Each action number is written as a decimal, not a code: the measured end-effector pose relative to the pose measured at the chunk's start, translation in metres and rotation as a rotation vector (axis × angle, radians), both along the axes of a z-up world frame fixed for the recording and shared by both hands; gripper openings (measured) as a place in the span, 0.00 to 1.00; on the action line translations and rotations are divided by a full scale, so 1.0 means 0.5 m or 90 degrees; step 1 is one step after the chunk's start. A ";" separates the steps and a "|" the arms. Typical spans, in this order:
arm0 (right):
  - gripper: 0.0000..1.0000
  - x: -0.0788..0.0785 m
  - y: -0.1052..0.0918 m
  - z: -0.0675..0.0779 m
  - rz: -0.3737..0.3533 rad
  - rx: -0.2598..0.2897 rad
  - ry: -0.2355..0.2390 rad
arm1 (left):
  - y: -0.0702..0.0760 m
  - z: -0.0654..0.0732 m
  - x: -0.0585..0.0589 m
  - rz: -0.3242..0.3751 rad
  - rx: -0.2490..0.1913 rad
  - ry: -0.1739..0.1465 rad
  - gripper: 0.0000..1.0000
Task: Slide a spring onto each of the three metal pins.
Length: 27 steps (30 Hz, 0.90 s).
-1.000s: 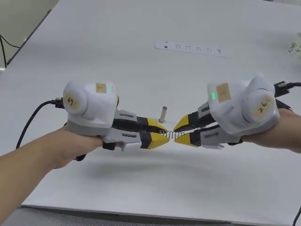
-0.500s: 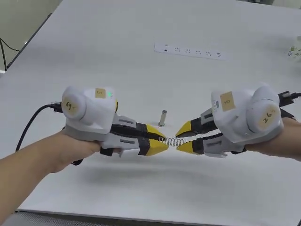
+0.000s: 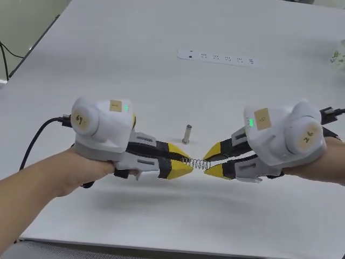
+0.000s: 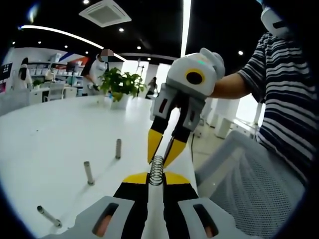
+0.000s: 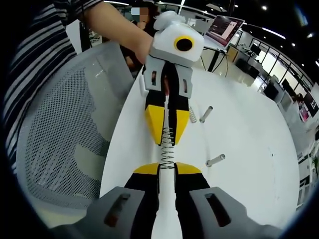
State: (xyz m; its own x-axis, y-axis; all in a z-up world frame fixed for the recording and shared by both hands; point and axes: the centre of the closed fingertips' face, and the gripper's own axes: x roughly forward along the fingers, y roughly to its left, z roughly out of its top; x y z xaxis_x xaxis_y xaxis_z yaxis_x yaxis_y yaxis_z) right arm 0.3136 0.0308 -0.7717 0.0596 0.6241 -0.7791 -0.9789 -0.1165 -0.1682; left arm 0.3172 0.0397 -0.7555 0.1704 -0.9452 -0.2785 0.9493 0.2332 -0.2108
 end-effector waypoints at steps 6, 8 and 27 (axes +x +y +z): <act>0.07 -0.001 0.001 0.013 0.015 -0.009 -0.013 | 0.001 -0.001 0.000 0.000 0.002 0.002 0.02; 0.07 0.001 0.002 0.022 0.026 -0.011 -0.025 | 0.002 -0.004 0.001 0.001 0.004 0.001 0.02; 0.07 -0.004 0.047 0.071 0.076 0.004 -0.024 | 0.004 -0.015 -0.001 0.001 0.021 -0.007 0.02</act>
State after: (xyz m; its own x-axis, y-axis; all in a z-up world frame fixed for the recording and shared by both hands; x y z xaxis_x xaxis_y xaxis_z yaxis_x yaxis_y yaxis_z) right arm 0.3118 0.0545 -0.7361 0.0138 0.6336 -0.7735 -0.9512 -0.2302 -0.2056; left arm 0.3168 0.0416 -0.7631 0.1754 -0.9354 -0.3071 0.9509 0.2418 -0.1933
